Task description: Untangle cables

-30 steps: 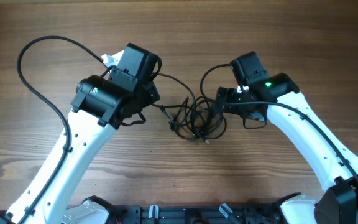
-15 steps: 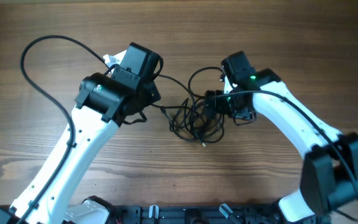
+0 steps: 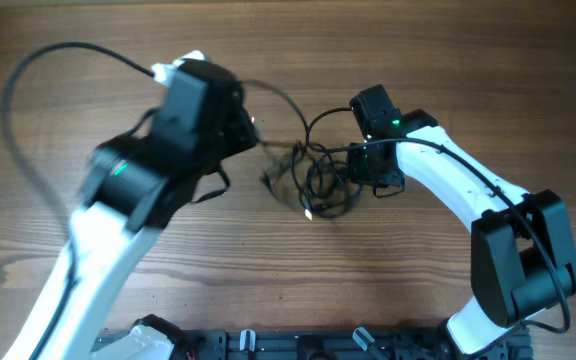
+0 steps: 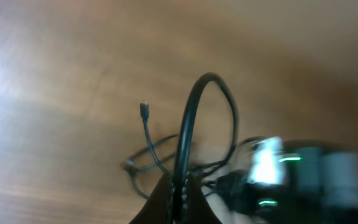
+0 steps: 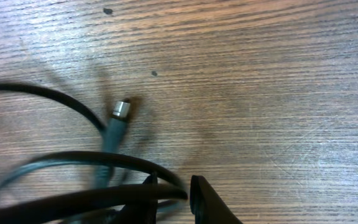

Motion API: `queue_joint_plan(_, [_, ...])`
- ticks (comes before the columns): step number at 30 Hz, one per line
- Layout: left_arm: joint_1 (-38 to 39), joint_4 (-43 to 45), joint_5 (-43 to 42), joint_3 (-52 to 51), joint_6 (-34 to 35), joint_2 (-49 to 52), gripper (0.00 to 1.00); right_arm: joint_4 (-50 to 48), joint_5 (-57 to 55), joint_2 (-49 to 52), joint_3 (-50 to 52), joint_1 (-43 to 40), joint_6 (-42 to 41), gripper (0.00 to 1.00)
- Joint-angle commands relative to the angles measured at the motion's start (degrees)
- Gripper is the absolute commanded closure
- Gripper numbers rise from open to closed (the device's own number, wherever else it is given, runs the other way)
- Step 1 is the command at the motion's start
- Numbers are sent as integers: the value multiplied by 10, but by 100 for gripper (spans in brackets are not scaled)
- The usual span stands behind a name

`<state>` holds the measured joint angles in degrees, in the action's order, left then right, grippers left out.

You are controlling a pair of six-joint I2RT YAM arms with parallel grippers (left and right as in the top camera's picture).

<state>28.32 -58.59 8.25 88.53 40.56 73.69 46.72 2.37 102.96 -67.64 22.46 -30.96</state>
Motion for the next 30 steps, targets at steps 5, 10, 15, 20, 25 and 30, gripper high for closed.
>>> queue_joint_plan(5, [-5, 65, 3, 27, -14, -154, 96, 5, -19, 8, 7, -5, -42, 93])
queue_joint_plan(10, [-5, 49, -40, 27, -13, -138, 96, 8, 37, 6, 6, -12, -35, 96])
queue_joint_plan(15, [-5, 39, -128, 27, -14, -74, 96, 5, 194, -28, -3, -34, 57, 96])
queue_joint_plan(20, [-5, 57, -193, 27, -16, -10, 96, -31, 407, -146, -8, -42, 181, 62])
queue_joint_plan(25, [-5, 183, -253, 27, -8, -26, 96, -30, 436, -201, -7, -40, 205, 43])
queue_joint_plan(30, [-5, 259, -368, 27, 6, -41, 96, -47, 436, -199, -5, -40, 204, 44])
